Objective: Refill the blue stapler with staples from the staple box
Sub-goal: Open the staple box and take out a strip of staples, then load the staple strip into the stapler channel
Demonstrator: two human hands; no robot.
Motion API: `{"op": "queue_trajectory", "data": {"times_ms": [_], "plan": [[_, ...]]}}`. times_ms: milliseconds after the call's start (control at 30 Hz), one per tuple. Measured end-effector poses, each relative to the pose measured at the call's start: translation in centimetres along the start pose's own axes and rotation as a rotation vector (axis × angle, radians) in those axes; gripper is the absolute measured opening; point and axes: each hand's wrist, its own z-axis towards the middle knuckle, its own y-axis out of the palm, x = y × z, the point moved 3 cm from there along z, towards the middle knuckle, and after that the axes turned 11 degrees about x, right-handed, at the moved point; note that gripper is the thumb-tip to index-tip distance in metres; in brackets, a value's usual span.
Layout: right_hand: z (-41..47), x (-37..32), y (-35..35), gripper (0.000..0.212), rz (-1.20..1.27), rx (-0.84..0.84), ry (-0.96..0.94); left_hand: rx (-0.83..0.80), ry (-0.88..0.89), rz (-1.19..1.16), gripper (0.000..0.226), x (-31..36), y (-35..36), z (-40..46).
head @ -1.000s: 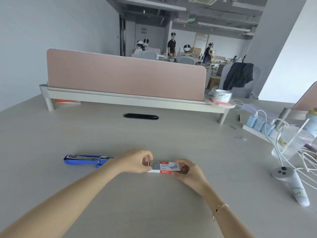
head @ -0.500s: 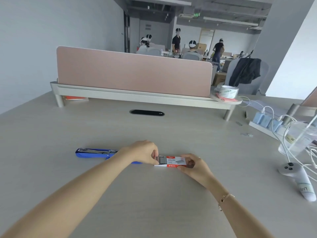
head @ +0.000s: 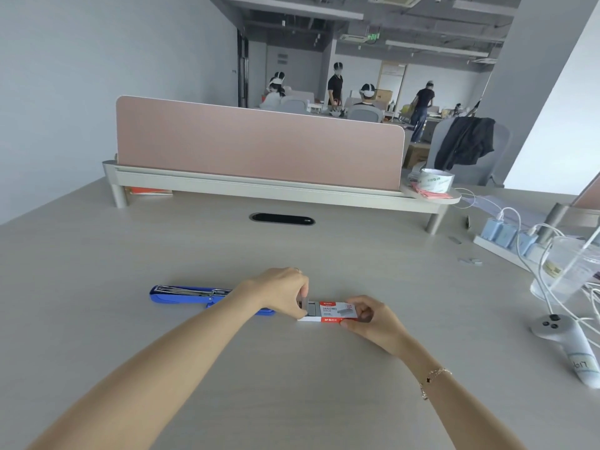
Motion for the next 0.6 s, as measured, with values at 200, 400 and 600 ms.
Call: {"op": "queue_trajectory", "data": {"times_ms": [200, 400, 600], "plan": [[0.2, -1.6, -1.1, 0.046, 0.025, 0.079, 0.018, 0.067, -0.032, -0.093, 0.033, -1.5, -0.8, -0.8], [-0.4, -5.2, 1.2, 0.008, -0.031, 0.169, -0.077, 0.170, -0.081, -0.074, 0.037, -2.0, -1.7, -1.5], [0.2, -8.6, 5.7, 0.017, 0.061, -0.040, 0.049, 0.245, -0.114, -0.066, 0.041, -2.0, -2.2, -2.3]]}}
